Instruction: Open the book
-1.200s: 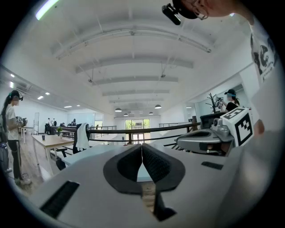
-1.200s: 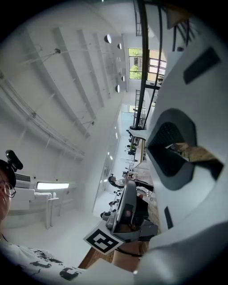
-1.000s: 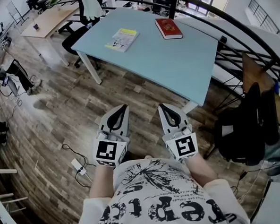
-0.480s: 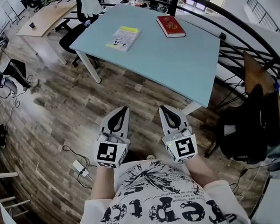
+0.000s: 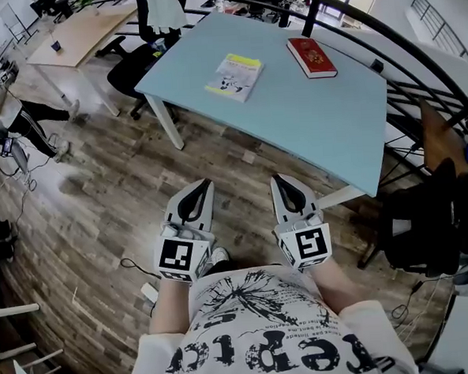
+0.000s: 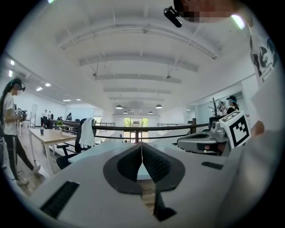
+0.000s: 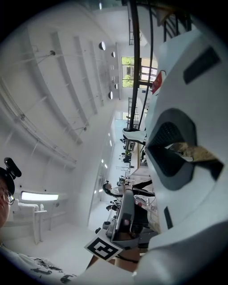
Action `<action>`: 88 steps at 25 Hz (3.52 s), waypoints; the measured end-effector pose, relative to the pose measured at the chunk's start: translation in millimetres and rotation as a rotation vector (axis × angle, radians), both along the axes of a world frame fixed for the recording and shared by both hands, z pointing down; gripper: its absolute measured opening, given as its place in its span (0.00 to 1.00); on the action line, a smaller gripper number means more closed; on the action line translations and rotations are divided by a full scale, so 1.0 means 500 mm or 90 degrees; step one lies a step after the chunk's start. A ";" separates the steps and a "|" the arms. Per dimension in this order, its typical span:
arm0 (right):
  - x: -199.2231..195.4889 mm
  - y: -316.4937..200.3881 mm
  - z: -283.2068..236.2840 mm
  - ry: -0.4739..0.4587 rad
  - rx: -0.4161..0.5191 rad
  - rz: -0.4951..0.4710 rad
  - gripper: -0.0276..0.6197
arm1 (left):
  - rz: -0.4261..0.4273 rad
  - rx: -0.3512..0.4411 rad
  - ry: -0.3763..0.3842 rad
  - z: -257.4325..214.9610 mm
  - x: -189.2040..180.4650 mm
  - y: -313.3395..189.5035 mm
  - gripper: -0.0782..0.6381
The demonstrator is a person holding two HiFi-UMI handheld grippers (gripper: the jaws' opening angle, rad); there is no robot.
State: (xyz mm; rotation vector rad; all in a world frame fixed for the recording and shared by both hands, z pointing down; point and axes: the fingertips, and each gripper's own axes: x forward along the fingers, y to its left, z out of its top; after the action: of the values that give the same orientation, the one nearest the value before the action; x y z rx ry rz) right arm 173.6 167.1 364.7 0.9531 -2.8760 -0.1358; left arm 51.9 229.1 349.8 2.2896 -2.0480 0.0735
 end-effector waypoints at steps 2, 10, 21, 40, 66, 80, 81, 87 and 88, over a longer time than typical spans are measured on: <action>-0.052 -0.004 0.000 0.000 0.000 0.008 0.06 | 0.001 0.000 0.001 -0.002 -0.059 0.000 0.14; -0.229 -0.046 0.002 0.007 0.004 0.002 0.06 | -0.012 -0.004 0.003 0.006 -0.240 -0.025 0.14; -0.362 -0.274 0.039 0.013 0.004 0.002 0.06 | -0.005 -0.012 0.004 0.044 -0.366 -0.242 0.14; -0.347 -0.753 0.066 0.023 -0.023 0.171 0.06 | 0.161 -0.047 -0.014 0.086 -0.387 -0.804 0.14; -0.259 -0.783 0.253 0.055 -0.158 0.440 0.06 | 0.518 -0.361 -0.145 0.535 -0.173 -0.938 0.36; -0.215 -0.800 0.281 0.063 -0.182 0.442 0.06 | 0.452 -0.357 -0.148 0.572 -0.163 -0.976 0.16; -0.216 -0.803 0.277 0.063 -0.180 0.440 0.06 | 0.451 -0.355 -0.143 0.566 -0.166 -0.977 0.16; -0.237 -0.817 0.240 0.058 -0.160 0.423 0.06 | 0.433 -0.322 -0.119 0.506 -0.191 -0.986 0.14; -0.243 -0.818 0.234 0.058 -0.158 0.420 0.06 | 0.426 -0.312 -0.114 0.489 -0.199 -0.989 0.14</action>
State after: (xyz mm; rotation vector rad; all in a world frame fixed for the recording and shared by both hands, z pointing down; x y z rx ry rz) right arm 51.9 -241.9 481.8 1.7038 -2.2733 0.2202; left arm -47.7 -265.5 594.1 2.5517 -1.0467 0.7387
